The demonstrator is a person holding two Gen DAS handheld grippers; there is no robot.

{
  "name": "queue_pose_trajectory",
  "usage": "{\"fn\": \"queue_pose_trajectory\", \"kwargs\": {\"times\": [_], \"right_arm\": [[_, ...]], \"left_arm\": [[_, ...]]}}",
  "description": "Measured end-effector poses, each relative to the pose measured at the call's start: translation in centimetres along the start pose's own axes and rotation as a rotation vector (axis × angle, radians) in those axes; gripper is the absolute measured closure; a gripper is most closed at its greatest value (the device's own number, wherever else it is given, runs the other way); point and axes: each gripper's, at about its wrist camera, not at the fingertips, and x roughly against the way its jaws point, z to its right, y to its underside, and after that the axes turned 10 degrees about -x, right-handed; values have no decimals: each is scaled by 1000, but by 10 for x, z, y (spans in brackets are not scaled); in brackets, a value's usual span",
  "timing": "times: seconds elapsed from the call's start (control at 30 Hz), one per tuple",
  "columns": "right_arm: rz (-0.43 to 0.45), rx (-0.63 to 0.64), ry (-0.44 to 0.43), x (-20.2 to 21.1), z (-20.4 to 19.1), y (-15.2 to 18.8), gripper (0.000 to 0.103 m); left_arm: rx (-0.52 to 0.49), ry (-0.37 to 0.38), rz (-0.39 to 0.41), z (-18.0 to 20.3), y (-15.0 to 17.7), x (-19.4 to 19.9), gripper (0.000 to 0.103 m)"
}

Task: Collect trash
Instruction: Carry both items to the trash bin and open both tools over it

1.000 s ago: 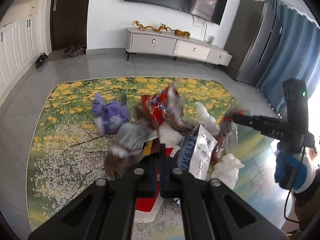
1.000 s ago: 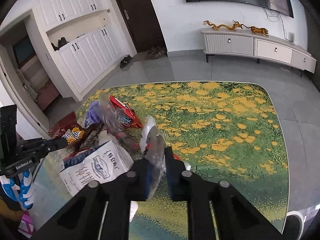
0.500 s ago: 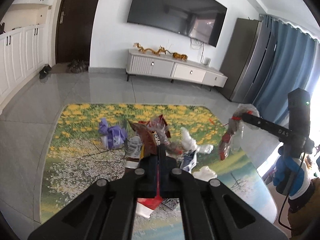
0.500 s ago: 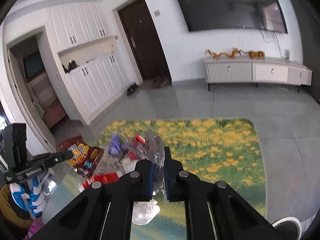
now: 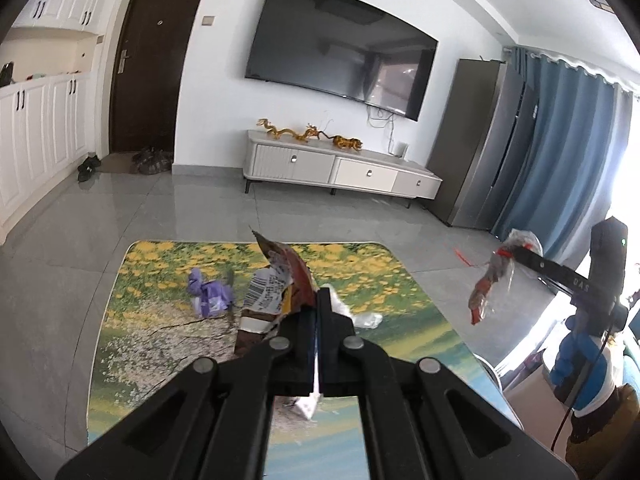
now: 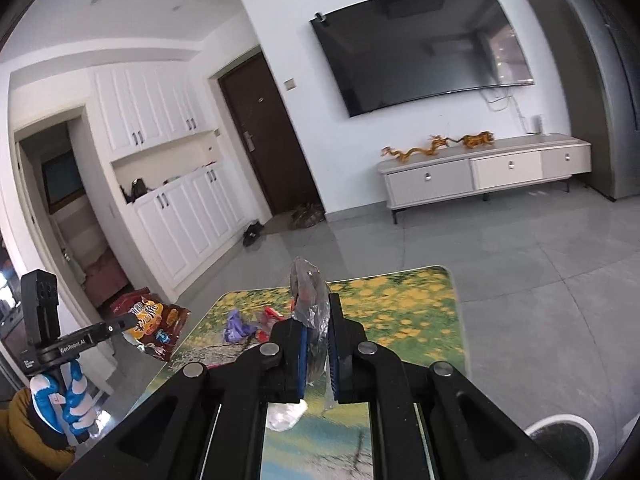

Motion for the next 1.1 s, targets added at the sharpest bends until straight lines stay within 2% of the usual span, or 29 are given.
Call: {"fn": "queue_pose_trajectory", "kwargs": {"times": [0.23,0.43,0.5,0.63,0.83,0.93,1.1], "right_arm": [[92,-66,96,59,52,1,95],[119,-104,204,95,103,13,95],[117,-128,241,106,122,20,95],[94,-162,332,120,156,38,95],[23,-199,441,121,202,66,94],[-22,-207,502,112,224,81,93],[-81,-293,520,99,273,104,92]], "left_arm": [[-76,88,-6,61,-21,-18,103],[-164,232,-62,146,-32,-61,103],[-202,304,-89,184,-33,-79,103],[-283,428,-151,258,-24,-113,103],[-388,552,-260,353,-1,-158,103],[-398,585,-318,380,11,-180,103],[-365,598,-407,408,30,-227,103]]}}
